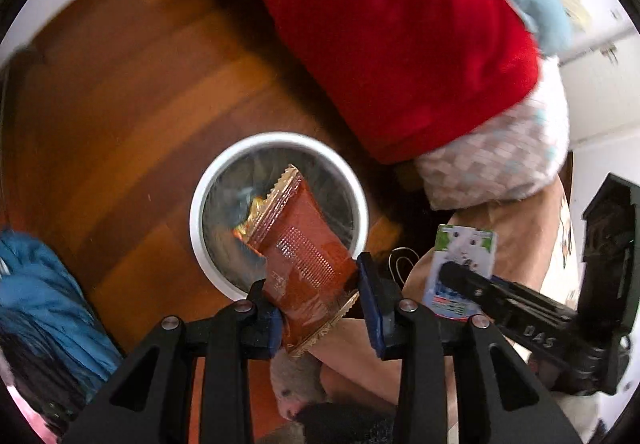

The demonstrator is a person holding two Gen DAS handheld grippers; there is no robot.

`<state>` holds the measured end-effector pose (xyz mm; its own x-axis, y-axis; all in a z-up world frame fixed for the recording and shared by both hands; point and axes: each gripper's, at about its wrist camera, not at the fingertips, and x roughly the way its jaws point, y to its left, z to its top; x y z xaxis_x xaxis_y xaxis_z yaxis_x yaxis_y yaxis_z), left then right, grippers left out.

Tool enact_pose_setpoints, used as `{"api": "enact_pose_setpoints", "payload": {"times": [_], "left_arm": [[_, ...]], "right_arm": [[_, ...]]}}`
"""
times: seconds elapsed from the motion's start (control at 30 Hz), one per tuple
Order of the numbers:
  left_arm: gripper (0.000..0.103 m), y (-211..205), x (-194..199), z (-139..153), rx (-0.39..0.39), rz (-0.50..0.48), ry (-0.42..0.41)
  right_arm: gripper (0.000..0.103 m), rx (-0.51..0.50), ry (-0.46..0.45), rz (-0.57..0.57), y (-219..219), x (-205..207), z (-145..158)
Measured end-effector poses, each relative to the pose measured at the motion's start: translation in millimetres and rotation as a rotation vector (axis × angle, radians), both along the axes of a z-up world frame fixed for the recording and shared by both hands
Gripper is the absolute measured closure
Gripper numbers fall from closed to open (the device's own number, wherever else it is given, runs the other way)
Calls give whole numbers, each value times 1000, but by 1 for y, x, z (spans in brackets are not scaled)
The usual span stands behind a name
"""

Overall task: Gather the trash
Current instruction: 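Carry the wrapper and milk carton to the wastebasket and open both tools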

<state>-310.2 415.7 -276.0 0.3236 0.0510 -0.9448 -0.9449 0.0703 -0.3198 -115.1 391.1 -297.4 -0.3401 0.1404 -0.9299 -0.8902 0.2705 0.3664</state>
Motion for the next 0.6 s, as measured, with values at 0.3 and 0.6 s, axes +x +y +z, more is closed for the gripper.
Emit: {"api": "enact_pose_setpoints", "payload": {"times": [0.3, 0.6], "left_arm": [[0, 25, -20, -36, -39, 90, 73], [0, -2, -32, -19, 131, 141, 235]], "right_arm": [[58, -136, 15, 73, 53, -23, -79], [0, -97, -34, 92, 47, -19, -78]]}}
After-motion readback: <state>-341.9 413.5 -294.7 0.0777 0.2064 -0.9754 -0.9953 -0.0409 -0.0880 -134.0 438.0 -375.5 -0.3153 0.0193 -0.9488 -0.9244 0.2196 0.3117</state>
